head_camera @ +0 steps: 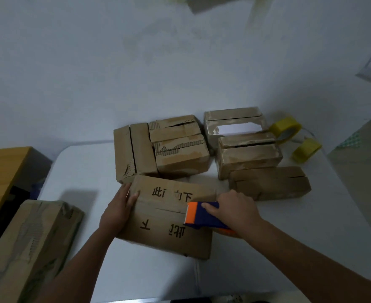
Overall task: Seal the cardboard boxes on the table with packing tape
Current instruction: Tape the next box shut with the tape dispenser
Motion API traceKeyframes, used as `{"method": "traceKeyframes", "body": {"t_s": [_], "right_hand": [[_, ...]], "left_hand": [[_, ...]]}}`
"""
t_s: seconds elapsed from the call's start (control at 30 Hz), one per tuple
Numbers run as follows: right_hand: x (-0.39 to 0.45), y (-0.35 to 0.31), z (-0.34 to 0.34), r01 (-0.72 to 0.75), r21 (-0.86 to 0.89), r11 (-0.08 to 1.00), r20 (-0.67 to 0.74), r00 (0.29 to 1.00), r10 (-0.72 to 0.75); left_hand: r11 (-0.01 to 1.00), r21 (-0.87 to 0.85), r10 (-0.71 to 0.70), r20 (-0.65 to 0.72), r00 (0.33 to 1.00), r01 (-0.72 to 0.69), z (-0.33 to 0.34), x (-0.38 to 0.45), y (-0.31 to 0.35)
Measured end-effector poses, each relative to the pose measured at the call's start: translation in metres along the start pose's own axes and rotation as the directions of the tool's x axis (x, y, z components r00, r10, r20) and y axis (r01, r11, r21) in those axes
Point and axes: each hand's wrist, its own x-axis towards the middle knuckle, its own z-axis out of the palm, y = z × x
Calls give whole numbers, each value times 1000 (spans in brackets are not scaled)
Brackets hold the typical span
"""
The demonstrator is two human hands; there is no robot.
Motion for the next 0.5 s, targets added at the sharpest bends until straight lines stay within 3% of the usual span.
{"method": "traceKeyframes", "body": {"t_s": [0.1, 0.17, 0.33, 0.5], "right_hand": [[-2, 1, 1, -11, 18, 1000, -12, 1000, 11], [-4, 2, 2, -9, 30, 1000, -10, 1000, 9], [-8, 4, 6, 11, 55, 998, -43, 999, -9], [-6, 15, 8, 78, 245, 967, 1, 997, -80]], "left_hand": [[968, 248, 67, -138, 988, -32, 16, -7, 6], [919, 381, 171, -143, 975, -105, 37, -21, 16], [902, 401, 213, -96, 972, -158, 95, -62, 34], [890, 422, 251, -135, 958, -174, 113, -77, 42]]}}
